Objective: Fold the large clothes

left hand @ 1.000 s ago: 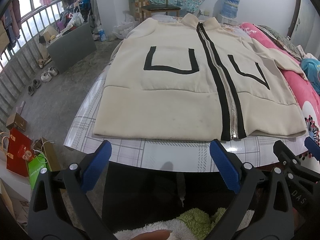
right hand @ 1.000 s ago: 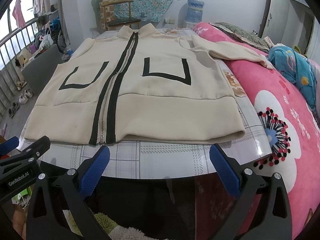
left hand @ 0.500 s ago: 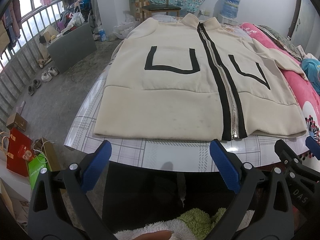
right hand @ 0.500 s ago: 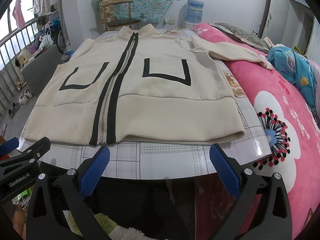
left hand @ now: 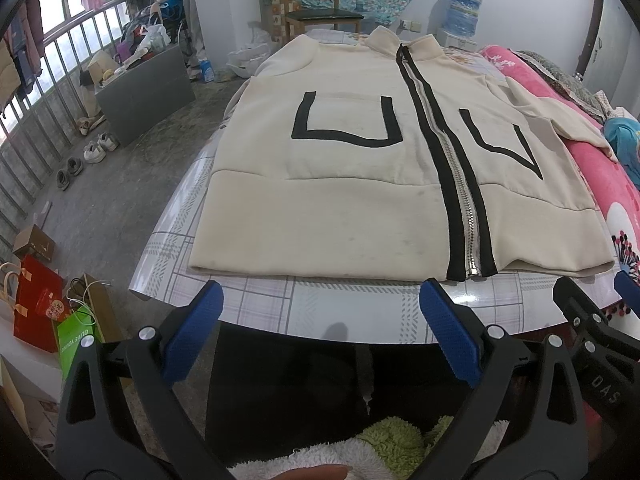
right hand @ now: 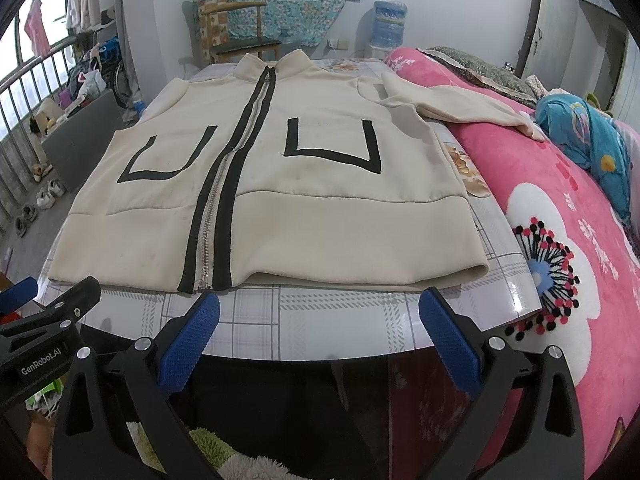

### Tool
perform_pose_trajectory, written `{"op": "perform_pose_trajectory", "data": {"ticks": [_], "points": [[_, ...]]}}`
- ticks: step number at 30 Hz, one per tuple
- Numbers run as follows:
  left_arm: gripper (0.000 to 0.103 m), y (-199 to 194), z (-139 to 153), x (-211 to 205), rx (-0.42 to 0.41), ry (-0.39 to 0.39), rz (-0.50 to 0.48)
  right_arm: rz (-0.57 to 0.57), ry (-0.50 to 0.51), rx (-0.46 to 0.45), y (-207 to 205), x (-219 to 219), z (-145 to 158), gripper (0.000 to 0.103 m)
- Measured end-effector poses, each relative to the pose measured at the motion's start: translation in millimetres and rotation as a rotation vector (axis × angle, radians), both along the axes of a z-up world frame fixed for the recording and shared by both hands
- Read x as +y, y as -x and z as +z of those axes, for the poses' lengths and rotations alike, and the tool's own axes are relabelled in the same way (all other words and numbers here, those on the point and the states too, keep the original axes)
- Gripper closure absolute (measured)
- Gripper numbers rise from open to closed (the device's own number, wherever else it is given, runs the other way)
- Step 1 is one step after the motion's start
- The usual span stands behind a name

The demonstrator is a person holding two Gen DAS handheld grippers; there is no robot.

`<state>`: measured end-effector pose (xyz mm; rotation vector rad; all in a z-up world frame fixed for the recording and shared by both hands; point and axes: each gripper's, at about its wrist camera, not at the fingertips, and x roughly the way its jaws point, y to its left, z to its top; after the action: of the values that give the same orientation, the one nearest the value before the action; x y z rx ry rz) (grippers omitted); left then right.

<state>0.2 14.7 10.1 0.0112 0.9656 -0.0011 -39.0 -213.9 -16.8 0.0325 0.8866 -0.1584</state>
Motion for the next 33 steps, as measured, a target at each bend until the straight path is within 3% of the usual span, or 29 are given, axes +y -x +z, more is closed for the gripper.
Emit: {"op": "perform_pose_trajectory", "data": {"ticks": [10,21,31,33], "points": [[0.008,-0.7,-1.6,4.8,-0.006,-0.012,0.002,-0.010,0.019,-0.017,-5.7,-3.2,9.9,0.006],[0.008,-24.9,3.3,18.9,-0.064,-0.024,-0.024,0.007,0.052,-0.116,-17.1,-1.9,28.5,0.006],[0.008,-43.8,12.6,33.4,-0.168,0.121,-0.120,0.094,-0.010,-0.136,-41.6,-0.8,23.5,0.006],[0.008,-51.0,13.4,31.9,-0.151,0.123,-0.129,0.105,-0.034,-0.135,-51.5,-3.0,21.6,0.006]]}}
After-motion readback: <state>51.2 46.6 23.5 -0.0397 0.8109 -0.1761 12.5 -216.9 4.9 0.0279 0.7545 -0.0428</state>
